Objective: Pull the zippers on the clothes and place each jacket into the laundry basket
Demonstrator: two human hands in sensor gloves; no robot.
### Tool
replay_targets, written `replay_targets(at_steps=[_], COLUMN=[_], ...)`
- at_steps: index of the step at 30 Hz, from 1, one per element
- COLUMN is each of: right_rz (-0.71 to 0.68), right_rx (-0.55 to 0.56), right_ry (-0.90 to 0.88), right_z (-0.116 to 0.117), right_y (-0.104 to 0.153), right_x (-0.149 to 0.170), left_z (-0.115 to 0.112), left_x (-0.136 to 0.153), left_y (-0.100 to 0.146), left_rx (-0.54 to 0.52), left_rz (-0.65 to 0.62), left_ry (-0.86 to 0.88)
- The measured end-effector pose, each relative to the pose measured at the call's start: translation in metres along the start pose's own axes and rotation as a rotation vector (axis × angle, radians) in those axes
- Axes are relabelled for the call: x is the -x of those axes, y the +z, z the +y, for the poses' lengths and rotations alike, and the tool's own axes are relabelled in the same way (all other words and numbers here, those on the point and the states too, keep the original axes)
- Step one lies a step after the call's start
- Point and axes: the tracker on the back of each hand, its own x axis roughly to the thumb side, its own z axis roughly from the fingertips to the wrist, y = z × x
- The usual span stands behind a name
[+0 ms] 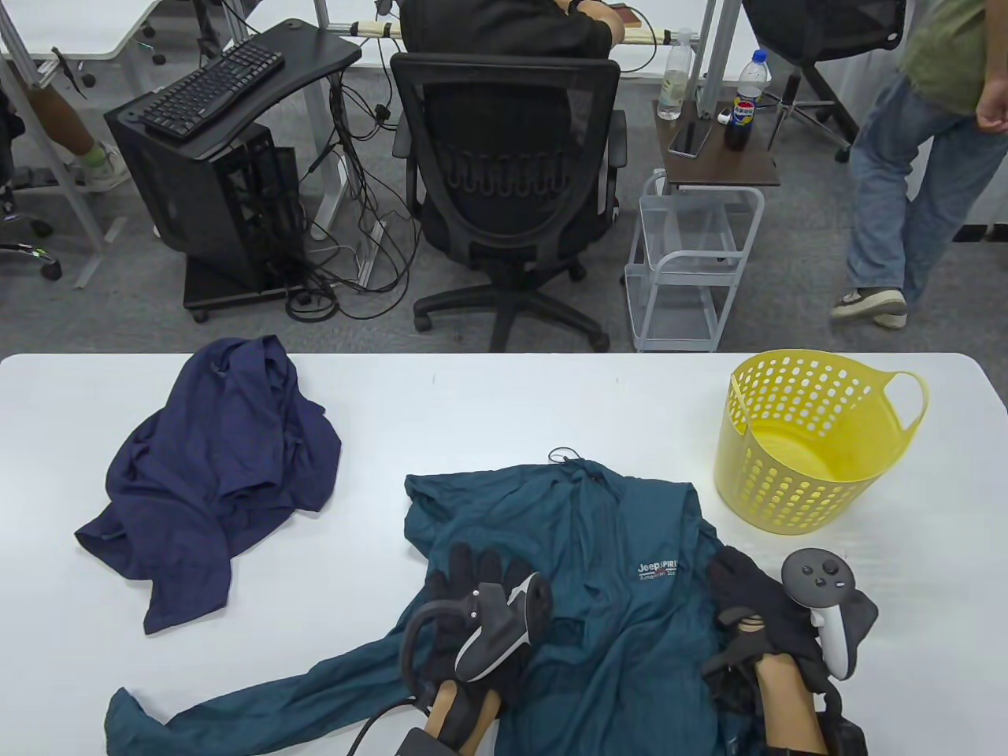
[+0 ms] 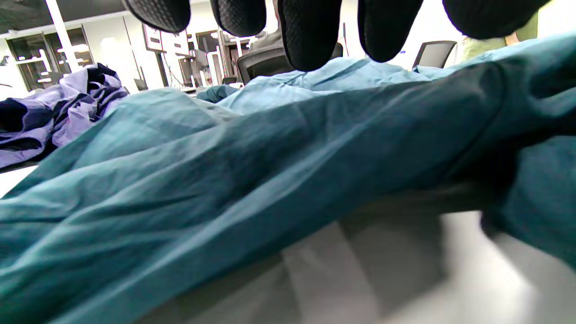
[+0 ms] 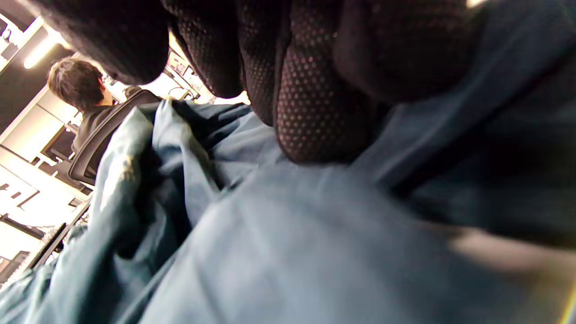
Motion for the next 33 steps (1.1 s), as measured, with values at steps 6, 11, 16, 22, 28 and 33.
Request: replay_targets(at_steps=[6,11,16,22,28,33], right_rz=[-0.024,-0.045,-0.08,-0.007,-0.107,-0.324], right_rx=[0.08,0.105,0.078,-0.001,0.046,-0.011], right_ry=[0.061,0.075,0.02,0.092,0.039,-0.113], right_z=[0.018,0.024,0.024,0.035,0.03,0.028], right_y=[-0.004,-0.004,0.001,-0.005,0.008,0.032], right_x=[-0.012,-0.016,-0.021,-0.02,-0.036,-0.056], left_z=[0.001,-0.001,-0.001,-0.001,0.004,0.016], left_x=[0.007,0.008,0.006,0.001,0.002,0.006], left_y=[0.009,0.01,0.012,0.014,0.017,0.024], left_rx=[-0.004,0.015,0.024,0.033,0.01,-0.08], left_rz=[-0.007,-0.013,-0.023,-0.043,-0.05,-0.067], left_ry=[0.083,0.107,0.134,0.142,0.155,0.206])
